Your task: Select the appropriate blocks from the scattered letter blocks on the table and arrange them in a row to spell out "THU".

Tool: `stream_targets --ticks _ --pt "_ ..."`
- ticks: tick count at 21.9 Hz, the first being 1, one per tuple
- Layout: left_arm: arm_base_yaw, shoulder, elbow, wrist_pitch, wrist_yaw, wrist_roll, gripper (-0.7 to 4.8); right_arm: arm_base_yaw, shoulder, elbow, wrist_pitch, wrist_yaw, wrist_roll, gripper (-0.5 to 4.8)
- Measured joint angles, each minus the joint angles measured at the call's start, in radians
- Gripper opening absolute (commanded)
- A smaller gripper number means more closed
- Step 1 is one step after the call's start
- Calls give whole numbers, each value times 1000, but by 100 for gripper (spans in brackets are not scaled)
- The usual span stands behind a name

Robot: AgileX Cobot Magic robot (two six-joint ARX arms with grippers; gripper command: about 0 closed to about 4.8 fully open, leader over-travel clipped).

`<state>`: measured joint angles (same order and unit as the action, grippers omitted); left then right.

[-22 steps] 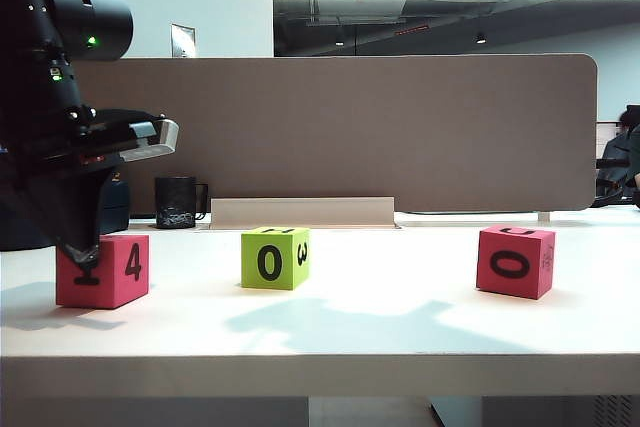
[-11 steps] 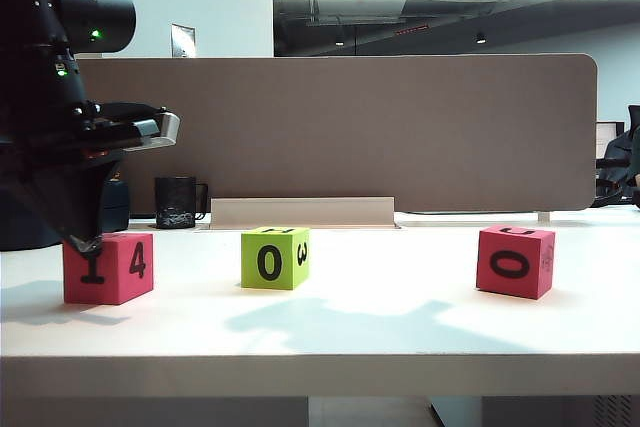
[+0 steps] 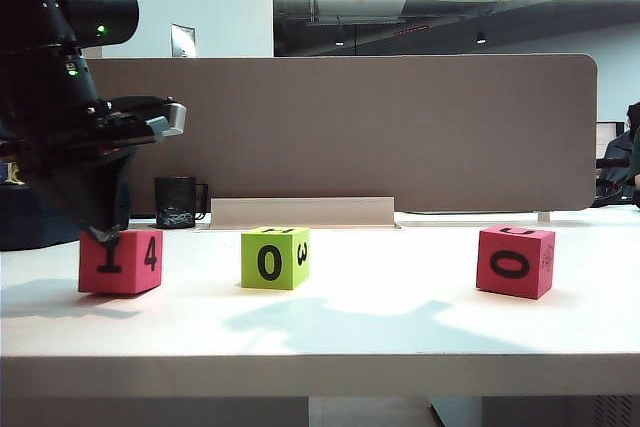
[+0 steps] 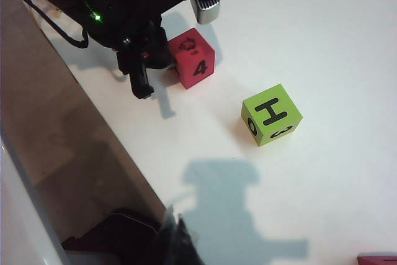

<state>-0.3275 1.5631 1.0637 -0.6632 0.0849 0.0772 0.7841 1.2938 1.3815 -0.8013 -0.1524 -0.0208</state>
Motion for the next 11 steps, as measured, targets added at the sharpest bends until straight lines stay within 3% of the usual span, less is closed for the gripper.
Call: stream_targets --ticks 5,11 --pt "0 1 72 31 -60 1 -6 0 2 0 0 0 0 -5" --pt "0 1 139 53 -63 23 -6 0 2 0 -1 0 0 -5"
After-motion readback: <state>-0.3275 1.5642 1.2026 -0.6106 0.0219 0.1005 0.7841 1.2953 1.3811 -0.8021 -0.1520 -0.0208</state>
